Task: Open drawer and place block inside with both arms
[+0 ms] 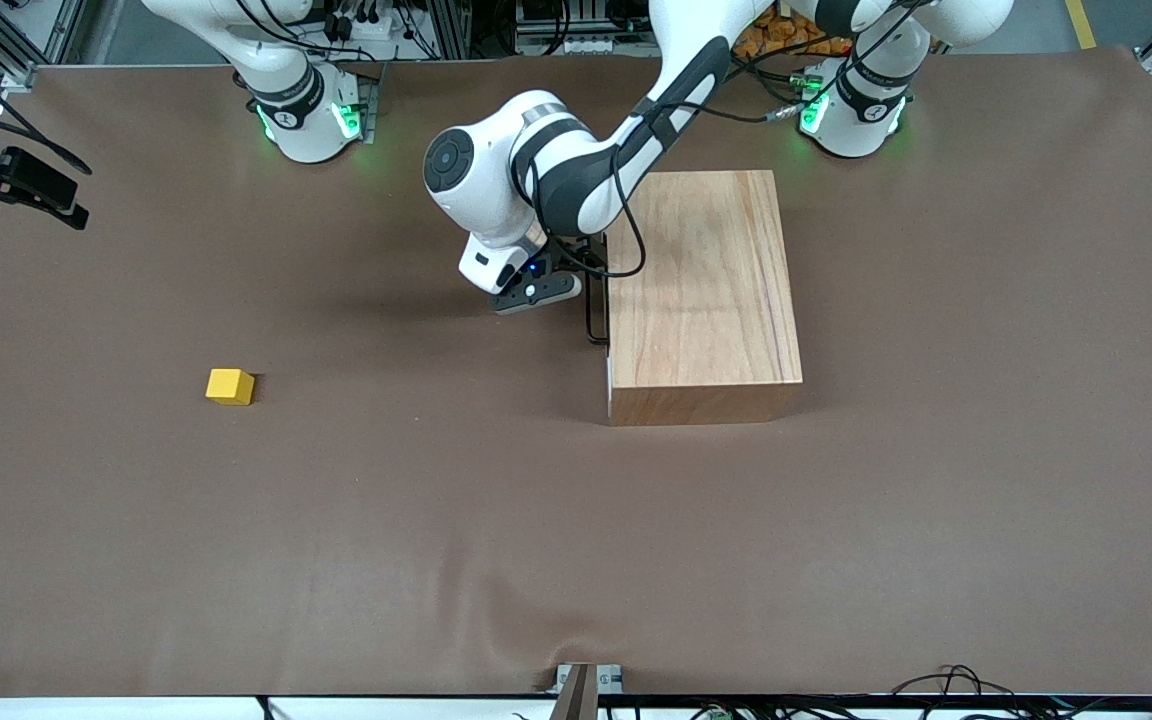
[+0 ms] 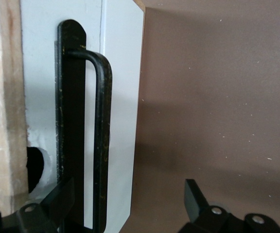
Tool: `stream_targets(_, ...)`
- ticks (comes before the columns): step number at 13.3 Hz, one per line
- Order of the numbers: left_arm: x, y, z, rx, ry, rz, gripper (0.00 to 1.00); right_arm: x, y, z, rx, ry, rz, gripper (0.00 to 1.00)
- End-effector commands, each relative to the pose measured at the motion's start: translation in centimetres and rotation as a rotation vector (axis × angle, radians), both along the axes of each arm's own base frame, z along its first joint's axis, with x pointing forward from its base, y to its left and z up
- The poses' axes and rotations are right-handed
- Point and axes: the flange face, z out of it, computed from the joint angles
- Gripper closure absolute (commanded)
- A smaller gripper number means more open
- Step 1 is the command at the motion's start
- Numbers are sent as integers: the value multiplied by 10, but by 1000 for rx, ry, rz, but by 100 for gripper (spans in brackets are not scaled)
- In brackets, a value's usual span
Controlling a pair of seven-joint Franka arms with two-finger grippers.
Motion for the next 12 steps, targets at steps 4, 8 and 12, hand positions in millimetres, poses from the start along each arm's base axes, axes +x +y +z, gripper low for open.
stream_targets(4,2,-5,-14,17,-26,-25,0,-4,1,2,-1,1,6,0)
stream_targets(8,4,-8,-14,-10,-44,-29,0,-4,0,2,-1,1,5,0)
stream_targets(12,7,-14,-13,-47,-67,-36,0,-4,0,2,-1,1,5,0)
